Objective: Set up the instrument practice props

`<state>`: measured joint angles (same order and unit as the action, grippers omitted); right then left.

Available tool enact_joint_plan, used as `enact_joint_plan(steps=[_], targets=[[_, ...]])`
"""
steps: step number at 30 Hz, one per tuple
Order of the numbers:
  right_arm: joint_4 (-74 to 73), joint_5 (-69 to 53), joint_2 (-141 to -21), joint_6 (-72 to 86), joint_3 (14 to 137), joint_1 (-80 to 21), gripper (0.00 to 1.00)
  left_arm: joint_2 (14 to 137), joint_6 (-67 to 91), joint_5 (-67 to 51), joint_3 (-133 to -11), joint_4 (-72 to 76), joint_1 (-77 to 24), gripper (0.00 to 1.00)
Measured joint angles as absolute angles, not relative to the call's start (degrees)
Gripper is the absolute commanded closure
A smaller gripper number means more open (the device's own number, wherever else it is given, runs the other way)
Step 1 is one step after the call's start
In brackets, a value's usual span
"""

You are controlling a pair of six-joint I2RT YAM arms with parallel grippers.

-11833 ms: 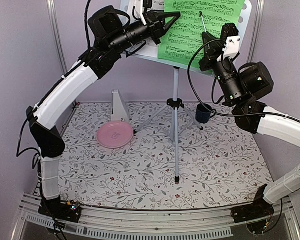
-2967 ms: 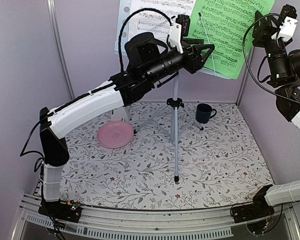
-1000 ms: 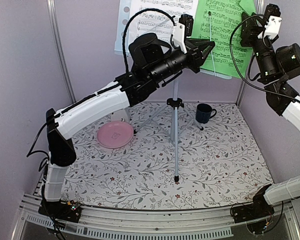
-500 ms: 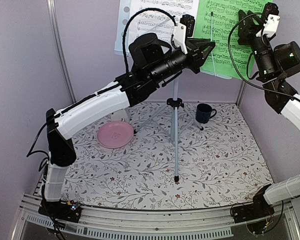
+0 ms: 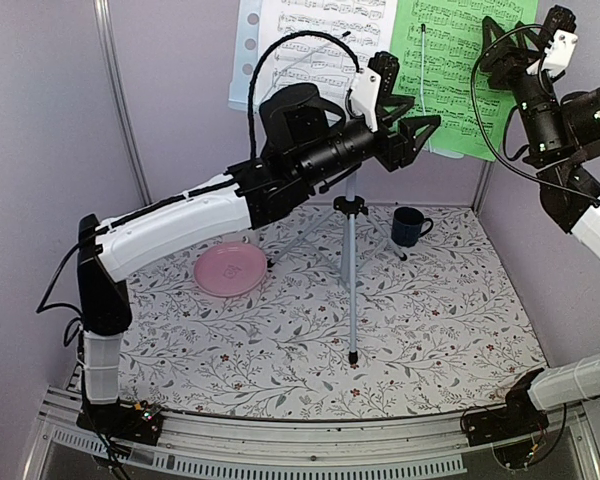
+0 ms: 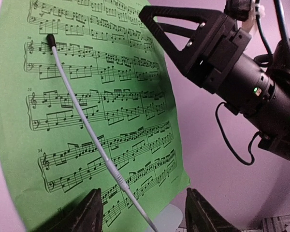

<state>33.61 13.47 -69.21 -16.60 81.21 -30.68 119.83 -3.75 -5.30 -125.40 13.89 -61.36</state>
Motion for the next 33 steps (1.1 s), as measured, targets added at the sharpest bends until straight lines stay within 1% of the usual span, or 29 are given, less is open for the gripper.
enact_joint_plan(steps=[2,4,6,14,19,22,27,33], targets=[[33.6,13.9,-68.1,-16.5,80.6,-30.7,0.16,117.8,-4.1,-4.6,-122.0,15.0,-61.6,0.28],[33.6,14.5,-66.8,-16.6,79.8,-30.7,0.07,114.8,-4.6,-3.7,-117.4,15.9,-61.8,0.24],[33.4,14.7,-65.6,-16.2,79.1,-30.7,0.0,111.8,-5.3,-3.1,-113.6,17.1,-61.8,0.21],[27.5,14.3,-60.5,-14.0,76.8,-30.7,0.01,98.8,-6.2,-0.3,-96.0,23.9,-61.8,0.15],[19.0,9.2,-56.6,-11.7,75.5,-30.7,0.01,93.2,-3.5,-0.5,-86.2,24.6,-60.0,0.14],[13.9,5.0,-53.3,-10.1,73.2,-30.7,0.01,89.1,-0.1,-1.3,-78.8,24.7,-56.3,0.15],[8.8,1.4,-47.9,-8.0,66.7,-30.7,0.01,82.1,6.1,-1.7,-66.2,24.6,-48.6,0.15],[2.5,-1.9,-44.2,-5.5,61.8,-30.7,0.01,77.5,11.7,-3.0,-55.5,24.9,-42.6,0.16]])
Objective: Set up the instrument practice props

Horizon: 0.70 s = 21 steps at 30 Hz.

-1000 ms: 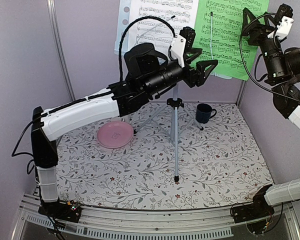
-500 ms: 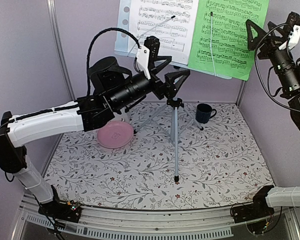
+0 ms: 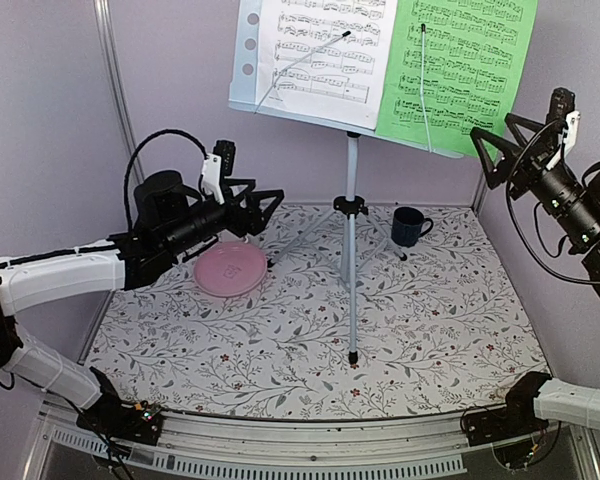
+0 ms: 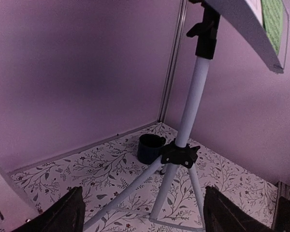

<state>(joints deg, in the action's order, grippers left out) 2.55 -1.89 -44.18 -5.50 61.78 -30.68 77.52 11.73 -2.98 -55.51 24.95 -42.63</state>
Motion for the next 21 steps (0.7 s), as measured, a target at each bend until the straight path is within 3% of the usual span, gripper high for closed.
enact_joint_plan(steps=[13,21], targets=[[1.0,-5.0,-37.7,7.3,42.1,-30.7,0.01,84.9,16.5,-8.6,-47.8,29.2,-39.3,0.28],[5.7,-8.7,-43.7,16.2,27.9,-30.7,0.04,93.2,14.6,-10.6,-48.1,29.5,-38.9,0.36]])
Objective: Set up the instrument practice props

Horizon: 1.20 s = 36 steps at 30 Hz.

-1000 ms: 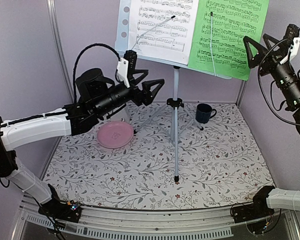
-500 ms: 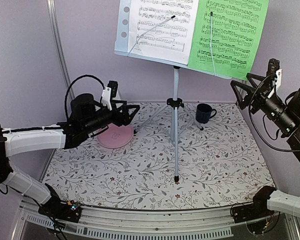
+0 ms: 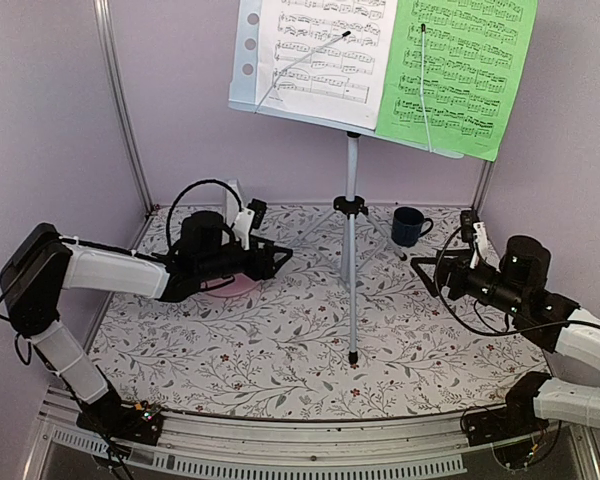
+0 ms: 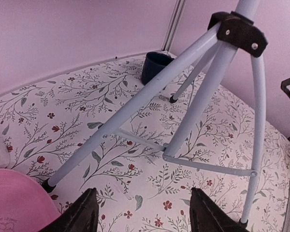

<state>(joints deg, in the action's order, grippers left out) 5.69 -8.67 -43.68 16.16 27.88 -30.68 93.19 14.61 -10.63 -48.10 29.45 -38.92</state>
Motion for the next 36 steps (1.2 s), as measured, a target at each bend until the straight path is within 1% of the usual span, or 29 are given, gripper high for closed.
enact_joint_plan(steps=[5,11,17,23,29,31,36], targets=[[10.0,-11.1,-50.3,19.7,24.5,-31.2,0.04,97.1,12.3,-11.1,-50.1,29.2,-38.3,0.39],[14.8,-11.3,-58.6,21.5,24.5,-35.4,0.04,101.2,9.0,-12.3,-54.8,27.8,-35.7,0.44],[16.7,-11.3,-68.8,21.9,26.9,-39.8,0.04,104.9,4.0,-13.7,-60.3,24.4,-34.5,0.47],[18.6,-11.1,-75.2,22.6,29.5,-43.8,0.05,109.1,-1.4,-16.2,-66.1,20.8,-34.3,0.51],[20.4,-10.9,-81.1,23.7,32.0,-46.2,0.09,113.1,-5.0,-17.6,-71.4,18.1,-34.2,0.57],[21.0,-10.7,-82.7,24.3,32.7,-46.5,0.11,114.5,-5.7,-17.6,-72.5,17.9,-34.2,0.6],[21.9,-9.3,-85.3,25.8,34.0,-47.7,0.25,116.5,-6.3,-17.5,-73.3,16.6,-34.1,0.66]])
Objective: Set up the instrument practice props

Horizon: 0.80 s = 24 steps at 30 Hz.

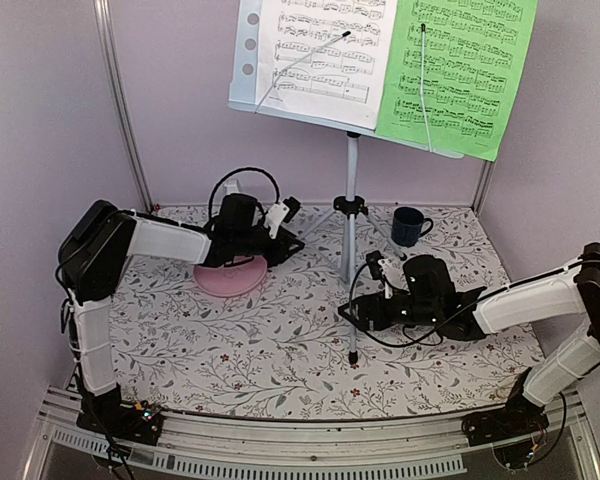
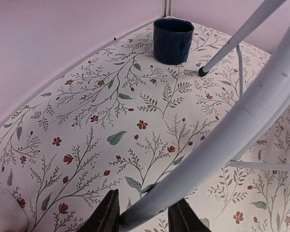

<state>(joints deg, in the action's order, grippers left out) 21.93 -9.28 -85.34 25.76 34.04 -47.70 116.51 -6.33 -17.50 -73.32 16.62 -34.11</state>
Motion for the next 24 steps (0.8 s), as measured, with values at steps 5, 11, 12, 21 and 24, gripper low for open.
enact_joint_plan(steps=[5,11,12,21,24], targets=[[22.2,-7.2,-87.5,27.5,35.1,-48.1,0.41,117.2,-7.1,-17.3,-74.4,16.1,-34.0,0.73],[21.8,-4.2,-88.2,29.0,35.3,-48.1,0.61,117.6,-9.5,-16.3,-75.1,16.0,-34.1,0.8],[21.8,-3.9,-88.2,29.3,35.4,-48.2,0.64,117.7,-9.5,-16.1,-75.2,16.1,-34.1,0.81],[21.0,-0.4,-88.5,30.0,36.9,-48.4,0.87,118.8,-9.9,-14.7,-76.2,16.9,-34.2,0.93],[20.8,0.8,-88.7,27.3,37.4,-48.5,0.95,119.0,-9.9,-14.0,-76.6,17.3,-34.3,1.0]])
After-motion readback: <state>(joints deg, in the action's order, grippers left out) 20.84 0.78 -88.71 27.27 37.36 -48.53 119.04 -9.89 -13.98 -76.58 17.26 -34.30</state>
